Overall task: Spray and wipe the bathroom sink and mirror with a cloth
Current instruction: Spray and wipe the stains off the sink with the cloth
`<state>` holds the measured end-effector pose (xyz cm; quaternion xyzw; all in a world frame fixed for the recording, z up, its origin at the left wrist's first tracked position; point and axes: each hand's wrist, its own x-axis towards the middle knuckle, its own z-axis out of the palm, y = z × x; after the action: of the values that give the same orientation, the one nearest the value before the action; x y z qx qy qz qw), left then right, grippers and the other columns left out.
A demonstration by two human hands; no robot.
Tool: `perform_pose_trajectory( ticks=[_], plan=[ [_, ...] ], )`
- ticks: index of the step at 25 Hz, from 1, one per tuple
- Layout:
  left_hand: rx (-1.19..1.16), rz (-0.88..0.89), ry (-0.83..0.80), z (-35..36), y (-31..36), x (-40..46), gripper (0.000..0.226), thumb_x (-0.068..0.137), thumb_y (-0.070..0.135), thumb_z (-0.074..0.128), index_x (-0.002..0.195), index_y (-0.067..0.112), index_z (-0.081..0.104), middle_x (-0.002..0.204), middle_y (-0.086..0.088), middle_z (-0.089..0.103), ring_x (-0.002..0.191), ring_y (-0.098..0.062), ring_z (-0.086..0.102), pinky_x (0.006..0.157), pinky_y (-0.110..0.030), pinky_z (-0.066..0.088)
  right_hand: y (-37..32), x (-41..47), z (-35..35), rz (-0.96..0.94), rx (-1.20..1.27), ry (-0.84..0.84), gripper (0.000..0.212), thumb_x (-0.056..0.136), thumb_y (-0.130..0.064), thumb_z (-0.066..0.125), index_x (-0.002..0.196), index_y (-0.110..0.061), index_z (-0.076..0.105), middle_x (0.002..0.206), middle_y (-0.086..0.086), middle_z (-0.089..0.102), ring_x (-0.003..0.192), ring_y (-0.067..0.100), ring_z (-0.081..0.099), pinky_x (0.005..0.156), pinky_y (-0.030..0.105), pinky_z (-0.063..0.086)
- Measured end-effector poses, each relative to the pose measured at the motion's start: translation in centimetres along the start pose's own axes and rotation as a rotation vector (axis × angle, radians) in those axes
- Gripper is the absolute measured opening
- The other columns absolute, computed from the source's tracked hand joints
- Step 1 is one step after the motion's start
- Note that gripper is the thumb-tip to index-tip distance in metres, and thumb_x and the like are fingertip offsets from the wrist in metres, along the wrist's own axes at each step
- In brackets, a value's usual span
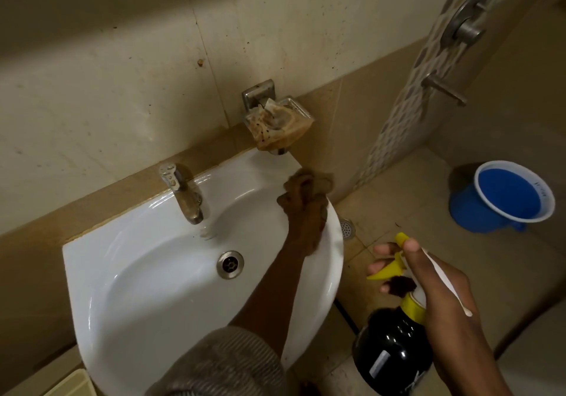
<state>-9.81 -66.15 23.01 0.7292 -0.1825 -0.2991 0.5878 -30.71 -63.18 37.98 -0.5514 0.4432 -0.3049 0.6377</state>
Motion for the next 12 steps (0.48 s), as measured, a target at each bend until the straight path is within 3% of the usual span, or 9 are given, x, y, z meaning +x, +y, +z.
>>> perform_pose_trajectory(
  ticks=[2,5,10,12],
  plan=[
    [0.157,0.057,-0.228,-0.2,0.6,-2.8,0.041,0.067,0.043,0.061,0.108,0.048,0.057,0.118,0.014,0.035,0.119,-0.033,0.049,0.099,-0.054,0.051,-0.3,0.8,-0.3,0.001,-0.083,0.008,0.042,0.09,-0.054,0.052,0.074,-0.031,0.084,0.089,0.004,0.082,0.085,0.025,0.077,0.071,0.037,0.056],
    [0.197,0.043,-0.38,-1.5,0.6,-7.1,0.056,0.062,0.048,0.056,0.116,0.033,0.063,0.11,0.005,0.033,0.114,-0.019,0.044,0.105,-0.041,0.046,0.0,0.0,-0.6,-0.018,-0.028,0.003,0.037,0.089,-0.051,0.052,0.073,-0.038,0.083,0.087,-0.001,0.082,0.082,0.017,0.076,0.073,0.036,0.056],
    [0.321,0.139,-0.588,-6.8,-2.9,-13.3,0.032,0.065,0.041,0.062,0.091,0.023,0.065,0.103,0.0,0.042,0.1,-0.019,0.052,0.084,-0.014,0.041,-0.3,-0.9,0.4,0.0,-0.055,0.028,0.039,0.098,-0.045,0.052,0.075,-0.033,0.082,0.087,-0.004,0.082,0.083,0.017,0.076,0.072,0.036,0.056],
    [0.39,0.206,-0.664,-10.2,-4.1,-15.6,0.021,0.071,0.032,0.069,0.09,0.024,0.064,0.099,0.006,0.043,0.092,-0.012,0.051,0.078,-0.017,0.041,-0.4,-1.4,1.0,-0.002,-0.062,0.015,0.04,0.103,-0.04,0.051,0.079,-0.028,0.08,0.086,-0.004,0.082,0.082,0.015,0.076,0.072,0.034,0.056]
  ],
)
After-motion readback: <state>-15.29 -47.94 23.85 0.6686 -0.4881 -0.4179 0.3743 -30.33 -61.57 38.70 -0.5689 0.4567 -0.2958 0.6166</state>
